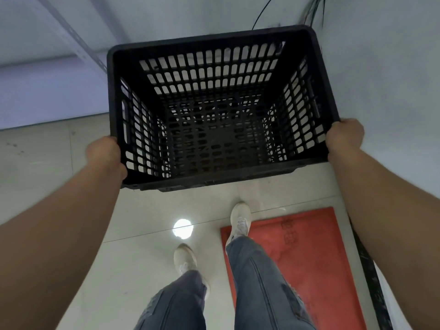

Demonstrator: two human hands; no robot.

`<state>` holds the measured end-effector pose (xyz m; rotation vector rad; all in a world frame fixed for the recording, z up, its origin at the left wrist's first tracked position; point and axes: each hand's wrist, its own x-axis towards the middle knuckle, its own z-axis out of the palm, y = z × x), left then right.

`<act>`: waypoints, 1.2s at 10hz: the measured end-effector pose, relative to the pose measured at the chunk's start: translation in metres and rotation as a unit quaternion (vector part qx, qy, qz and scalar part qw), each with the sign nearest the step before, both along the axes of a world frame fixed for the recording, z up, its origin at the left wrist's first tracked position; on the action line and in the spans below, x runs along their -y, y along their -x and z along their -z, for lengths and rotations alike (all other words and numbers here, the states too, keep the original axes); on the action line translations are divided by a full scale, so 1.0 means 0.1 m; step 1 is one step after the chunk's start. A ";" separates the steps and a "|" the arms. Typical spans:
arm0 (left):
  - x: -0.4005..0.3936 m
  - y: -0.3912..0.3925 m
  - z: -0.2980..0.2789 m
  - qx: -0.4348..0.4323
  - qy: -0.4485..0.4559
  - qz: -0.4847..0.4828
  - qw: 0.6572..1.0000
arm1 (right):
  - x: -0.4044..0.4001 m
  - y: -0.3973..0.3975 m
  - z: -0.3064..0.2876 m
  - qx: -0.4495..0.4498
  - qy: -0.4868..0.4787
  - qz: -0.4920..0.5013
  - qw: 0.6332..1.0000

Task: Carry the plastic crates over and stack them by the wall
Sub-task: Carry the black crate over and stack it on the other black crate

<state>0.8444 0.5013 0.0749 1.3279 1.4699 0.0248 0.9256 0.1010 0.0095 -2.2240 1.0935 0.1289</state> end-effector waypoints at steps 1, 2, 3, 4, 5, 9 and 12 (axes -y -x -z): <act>-0.03 -0.05 0.10 -0.010 -0.006 0.053 0.999 | -0.10 0.05 -0.12 0.000 -0.006 -0.012 1.000; -0.05 -0.02 0.16 0.000 -0.026 0.065 0.998 | -0.12 0.06 -0.10 0.000 0.005 -0.029 1.000; -0.03 0.04 0.24 0.005 -0.059 0.075 0.995 | -0.16 0.08 -0.09 -0.022 0.025 -0.028 0.999; -0.02 0.06 0.26 0.010 -0.060 0.088 0.994 | -0.19 0.13 -0.12 -0.041 0.043 -0.038 0.998; -0.07 0.06 0.24 0.019 -0.032 0.076 0.996 | -0.15 0.18 -0.12 -0.020 0.033 -0.032 0.999; -0.09 0.08 0.20 0.022 -0.006 0.099 0.995 | -0.18 0.15 -0.11 0.000 0.067 -0.059 0.996; -0.07 0.05 0.16 0.032 0.007 0.083 0.996 | -0.18 0.11 -0.19 -0.018 0.068 -0.069 0.995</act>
